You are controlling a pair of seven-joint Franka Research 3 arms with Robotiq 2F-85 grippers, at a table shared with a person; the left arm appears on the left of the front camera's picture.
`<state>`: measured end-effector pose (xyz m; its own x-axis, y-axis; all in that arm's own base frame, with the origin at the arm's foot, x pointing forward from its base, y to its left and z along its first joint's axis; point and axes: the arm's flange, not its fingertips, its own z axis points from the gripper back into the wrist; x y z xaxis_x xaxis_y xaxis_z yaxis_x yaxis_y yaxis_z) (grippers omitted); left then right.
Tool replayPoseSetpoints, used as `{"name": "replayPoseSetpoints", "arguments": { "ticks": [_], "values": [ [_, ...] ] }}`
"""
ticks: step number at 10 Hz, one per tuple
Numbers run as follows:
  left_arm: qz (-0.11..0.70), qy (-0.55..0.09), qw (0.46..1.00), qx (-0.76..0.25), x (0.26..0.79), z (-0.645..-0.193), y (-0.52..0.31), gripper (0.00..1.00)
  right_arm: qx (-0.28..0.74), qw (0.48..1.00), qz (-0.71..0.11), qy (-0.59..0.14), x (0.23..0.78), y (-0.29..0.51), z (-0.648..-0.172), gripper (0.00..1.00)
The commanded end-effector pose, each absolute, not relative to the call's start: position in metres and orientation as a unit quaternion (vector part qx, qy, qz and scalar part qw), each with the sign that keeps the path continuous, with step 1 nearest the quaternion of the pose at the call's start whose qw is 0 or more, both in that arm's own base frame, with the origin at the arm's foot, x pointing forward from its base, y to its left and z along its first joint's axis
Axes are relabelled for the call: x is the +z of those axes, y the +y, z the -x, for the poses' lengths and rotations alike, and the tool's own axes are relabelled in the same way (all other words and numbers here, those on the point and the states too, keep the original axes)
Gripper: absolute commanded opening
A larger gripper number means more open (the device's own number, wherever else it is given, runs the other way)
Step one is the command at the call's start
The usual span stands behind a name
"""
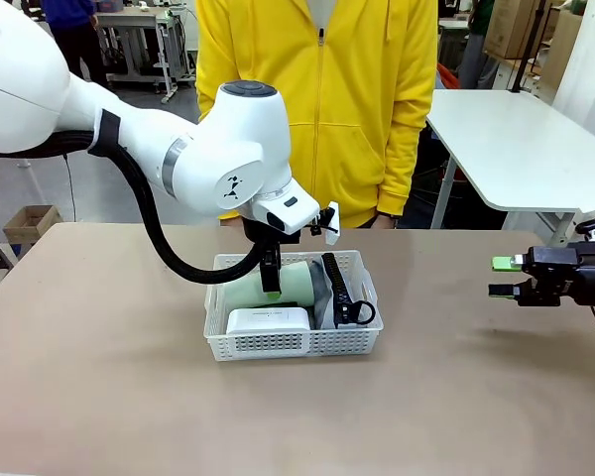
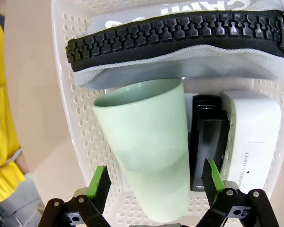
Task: Efficiently arrange items inside the basket to fit them all.
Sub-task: Pick up the Reusable plastic cup and place it inside the Organizing basket.
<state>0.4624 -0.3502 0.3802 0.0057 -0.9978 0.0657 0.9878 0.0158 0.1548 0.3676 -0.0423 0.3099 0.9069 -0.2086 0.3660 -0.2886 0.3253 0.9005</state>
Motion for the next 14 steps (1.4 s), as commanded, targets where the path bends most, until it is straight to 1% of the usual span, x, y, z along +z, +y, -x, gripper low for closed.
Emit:
{"name": "replayPoseSetpoints", "arguments": {
  "ticks": [1,2,3,4,6,7,8,9,11,13,14],
  "values": [
    [-0.016,-0.083,0.712,-0.697,0.397,-0.453,-0.34,1.0,0.029,0.785,-0.581,-0.212,0.313,-0.044,-0.366,1.0],
    [-0.005,-0.089,0.724,-0.684,0.421,-0.449,-0.326,1.0,0.029,0.785,-0.581,-0.212,0.313,-0.044,-0.366,1.0],
    [0.026,-0.087,0.741,-0.665,0.449,-0.443,-0.304,1.0,0.029,0.785,-0.581,-0.212,0.313,-0.044,-0.366,1.0],
    [0.074,-0.076,0.761,-0.64,0.475,-0.433,-0.27,1.0,0.029,0.785,-0.581,-0.212,0.313,-0.044,-0.366,1.0],
    [0.172,-0.061,0.771,-0.609,0.506,-0.421,-0.201,1.0,0.029,0.785,-0.581,-0.212,0.313,-0.044,-0.366,1.0],
    [0.23,-0.063,0.777,-0.583,0.517,-0.423,-0.159,1.0,0.029,0.785,-0.581,-0.212,0.313,-0.044,-0.366,1.0],
    [0.277,-0.071,0.796,-0.533,0.523,-0.428,-0.113,1.0,0.029,0.785,-0.581,-0.212,0.313,-0.044,-0.366,1.0],
    [0.352,-0.061,0.799,-0.484,0.517,-0.437,-0.057,1.0,0.029,0.785,-0.581,-0.212,0.313,-0.044,-0.366,1.0],
    [0.453,-0.099,0.805,-0.37,0.485,-0.446,0.037,1.0,0.029,0.785,-0.581,-0.212,0.313,-0.044,-0.366,1.0],
    [0.527,-0.151,0.792,-0.269,0.441,-0.438,0.115,1.0,0.029,0.785,-0.581,-0.212,0.313,-0.044,-0.366,1.0],
    [0.555,-0.159,0.782,-0.234,0.417,-0.432,0.138,1.0,0.029,0.785,-0.581,-0.212,0.313,-0.044,-0.366,1.0]
  ]
}}
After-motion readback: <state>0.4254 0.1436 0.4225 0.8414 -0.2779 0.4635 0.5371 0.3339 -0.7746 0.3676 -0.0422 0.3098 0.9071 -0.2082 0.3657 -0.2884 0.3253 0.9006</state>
